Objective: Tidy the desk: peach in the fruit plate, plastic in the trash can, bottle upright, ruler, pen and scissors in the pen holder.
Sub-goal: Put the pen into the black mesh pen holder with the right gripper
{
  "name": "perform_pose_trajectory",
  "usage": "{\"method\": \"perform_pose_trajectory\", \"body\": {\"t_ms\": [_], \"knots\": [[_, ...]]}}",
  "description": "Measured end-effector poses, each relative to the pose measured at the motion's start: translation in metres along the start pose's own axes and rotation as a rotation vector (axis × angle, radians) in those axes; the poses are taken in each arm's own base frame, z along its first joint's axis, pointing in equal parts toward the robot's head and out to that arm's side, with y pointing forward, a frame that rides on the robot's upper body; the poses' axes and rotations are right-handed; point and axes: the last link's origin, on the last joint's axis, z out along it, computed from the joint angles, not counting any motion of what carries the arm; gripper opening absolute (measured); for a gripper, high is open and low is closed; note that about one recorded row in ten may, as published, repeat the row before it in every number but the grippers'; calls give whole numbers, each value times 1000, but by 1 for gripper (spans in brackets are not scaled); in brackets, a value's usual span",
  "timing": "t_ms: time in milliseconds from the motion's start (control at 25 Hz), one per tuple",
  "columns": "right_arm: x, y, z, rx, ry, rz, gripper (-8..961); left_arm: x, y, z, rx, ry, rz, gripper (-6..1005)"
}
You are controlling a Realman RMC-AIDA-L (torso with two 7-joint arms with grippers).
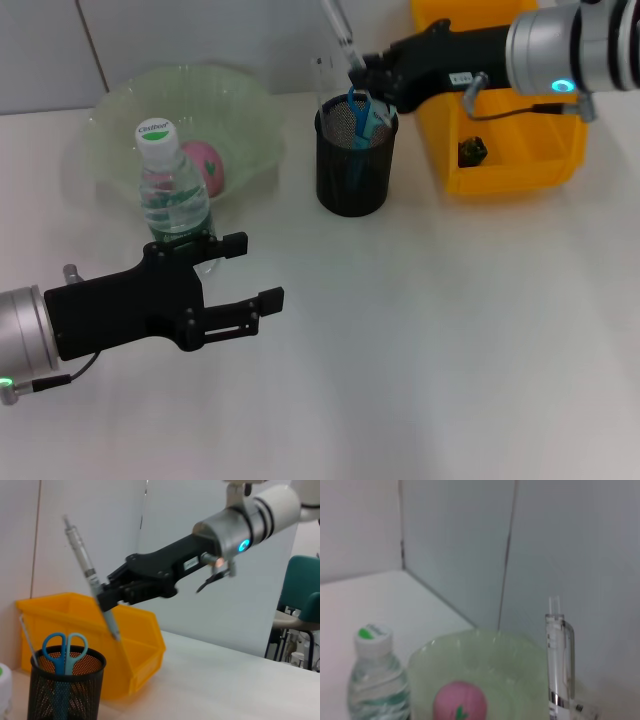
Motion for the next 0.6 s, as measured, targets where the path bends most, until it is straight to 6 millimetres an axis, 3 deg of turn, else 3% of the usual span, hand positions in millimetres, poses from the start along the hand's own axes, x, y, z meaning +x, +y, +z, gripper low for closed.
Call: {"method": "perform_pose_trajectory", "body": {"t_ms": [240, 600], "knots": [[23, -3, 26, 56, -153, 44, 197, 1, 2, 0, -11, 4, 0, 827], [44, 1, 38, 78, -187, 101, 217, 1, 1, -2, -11, 6, 1, 827]]}}
